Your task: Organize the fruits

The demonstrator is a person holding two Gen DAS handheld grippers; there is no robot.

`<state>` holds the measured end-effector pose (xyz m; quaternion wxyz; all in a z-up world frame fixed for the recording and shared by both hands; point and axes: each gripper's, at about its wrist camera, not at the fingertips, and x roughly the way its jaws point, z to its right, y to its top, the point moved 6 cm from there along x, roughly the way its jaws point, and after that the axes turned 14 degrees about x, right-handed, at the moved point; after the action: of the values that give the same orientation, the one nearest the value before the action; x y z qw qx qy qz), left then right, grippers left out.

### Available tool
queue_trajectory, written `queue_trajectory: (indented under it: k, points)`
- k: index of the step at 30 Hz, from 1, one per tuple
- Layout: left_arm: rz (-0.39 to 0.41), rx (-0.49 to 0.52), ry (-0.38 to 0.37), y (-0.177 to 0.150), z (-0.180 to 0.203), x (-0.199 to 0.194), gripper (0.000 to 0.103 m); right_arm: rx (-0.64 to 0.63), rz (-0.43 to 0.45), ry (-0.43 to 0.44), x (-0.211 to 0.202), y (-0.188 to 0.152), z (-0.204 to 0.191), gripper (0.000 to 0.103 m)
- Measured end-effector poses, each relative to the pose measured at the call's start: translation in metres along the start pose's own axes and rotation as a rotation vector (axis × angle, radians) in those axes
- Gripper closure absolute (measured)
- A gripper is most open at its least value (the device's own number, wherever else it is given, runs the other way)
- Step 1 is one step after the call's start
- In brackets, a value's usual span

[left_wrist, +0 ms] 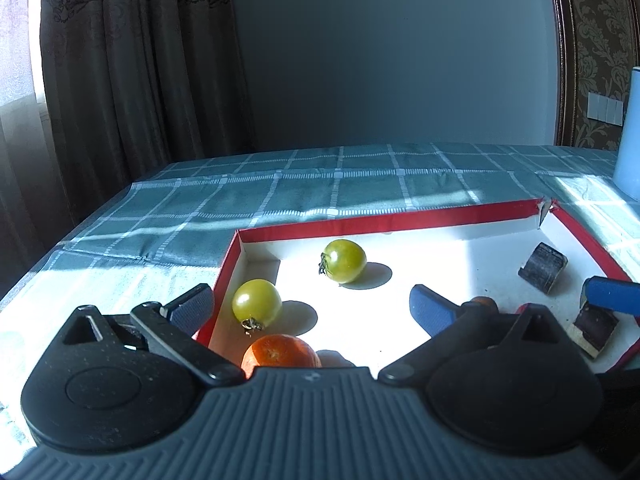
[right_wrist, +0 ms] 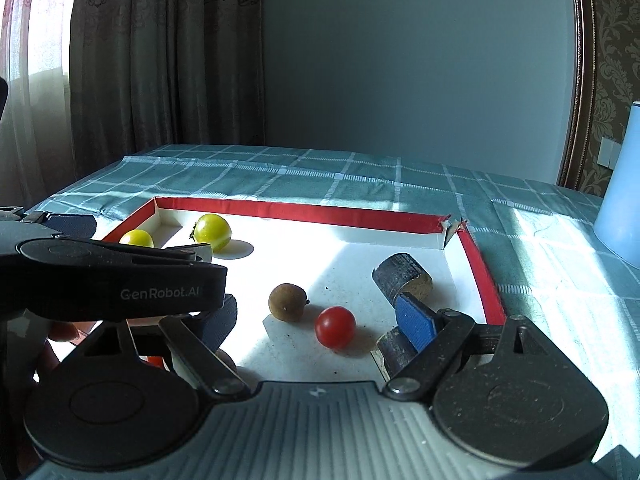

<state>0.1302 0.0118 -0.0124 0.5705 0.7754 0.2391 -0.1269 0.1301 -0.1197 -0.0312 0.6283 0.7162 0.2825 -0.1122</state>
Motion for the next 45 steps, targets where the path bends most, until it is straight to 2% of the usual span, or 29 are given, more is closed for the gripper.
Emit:
queue_trajectory:
  k: [2,6,16,23,30,45]
  points:
    - [0.003,-0.013,0.007,-0.002,-0.004,-0.004,0.0,0.001,0.002,-0.004,-0.006,-0.002,0.003,0.016]
    - [-0.007,-0.043,-0.027,-0.01,-0.009,-0.013,0.0,0.053,0.004,0.022,-0.02,-0.006,0.013,0.016]
    - [-0.02,-0.028,-0.065,-0.025,0.0,-0.037,0.0,0.155,0.038,0.064,-0.047,-0.013,0.034,0.016]
    - [-0.02,-0.049,-0.096,-0.04,0.001,-0.052,0.0,0.164,0.048,0.083,-0.058,-0.018,0.035,0.015]
    - [-0.025,-0.019,-0.13,-0.047,0.009,-0.062,0.0,0.141,0.03,0.106,-0.068,-0.032,0.031,0.015]
    - [-0.025,0.004,-0.138,-0.05,0.015,-0.063,0.0,0.148,0.018,0.105,-0.068,-0.035,0.032,0.015]
